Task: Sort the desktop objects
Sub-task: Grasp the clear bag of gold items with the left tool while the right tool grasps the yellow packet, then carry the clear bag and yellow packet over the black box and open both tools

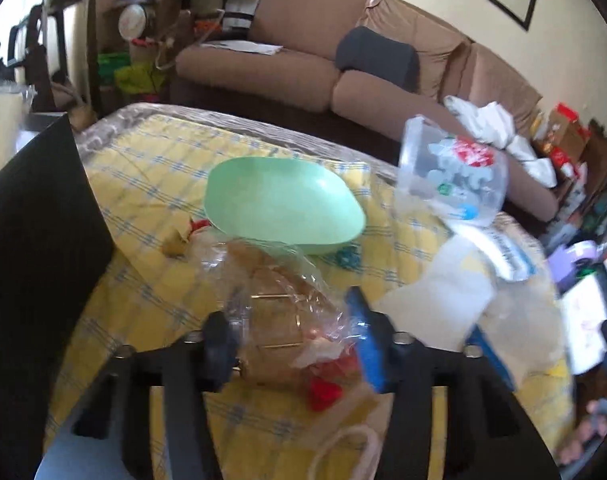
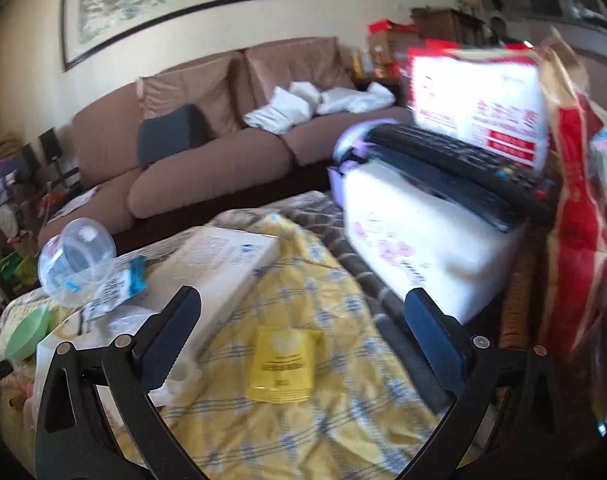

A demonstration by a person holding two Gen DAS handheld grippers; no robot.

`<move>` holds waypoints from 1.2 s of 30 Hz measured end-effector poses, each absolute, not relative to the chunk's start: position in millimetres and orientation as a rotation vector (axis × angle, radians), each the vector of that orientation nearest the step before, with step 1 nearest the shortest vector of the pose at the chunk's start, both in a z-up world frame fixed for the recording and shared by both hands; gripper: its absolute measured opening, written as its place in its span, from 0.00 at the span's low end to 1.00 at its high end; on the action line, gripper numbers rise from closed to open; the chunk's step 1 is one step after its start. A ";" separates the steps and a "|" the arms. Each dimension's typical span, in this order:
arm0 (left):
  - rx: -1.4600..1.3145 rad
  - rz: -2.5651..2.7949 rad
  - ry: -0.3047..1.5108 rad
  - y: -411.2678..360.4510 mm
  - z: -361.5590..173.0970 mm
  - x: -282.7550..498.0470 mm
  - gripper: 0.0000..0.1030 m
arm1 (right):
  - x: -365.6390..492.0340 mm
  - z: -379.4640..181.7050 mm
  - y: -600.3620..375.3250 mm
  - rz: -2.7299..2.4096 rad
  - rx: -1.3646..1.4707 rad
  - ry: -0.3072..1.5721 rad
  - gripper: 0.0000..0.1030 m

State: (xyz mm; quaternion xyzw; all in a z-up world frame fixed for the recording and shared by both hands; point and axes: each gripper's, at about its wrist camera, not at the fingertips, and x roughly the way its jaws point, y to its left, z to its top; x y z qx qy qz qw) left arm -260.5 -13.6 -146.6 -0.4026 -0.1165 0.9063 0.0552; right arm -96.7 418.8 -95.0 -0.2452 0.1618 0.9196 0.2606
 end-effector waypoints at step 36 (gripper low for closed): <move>-0.672 3.136 -0.250 -141.2 48.6 -42.1 0.38 | -77.2 -46.6 360.9 2.853 -0.662 0.293 0.06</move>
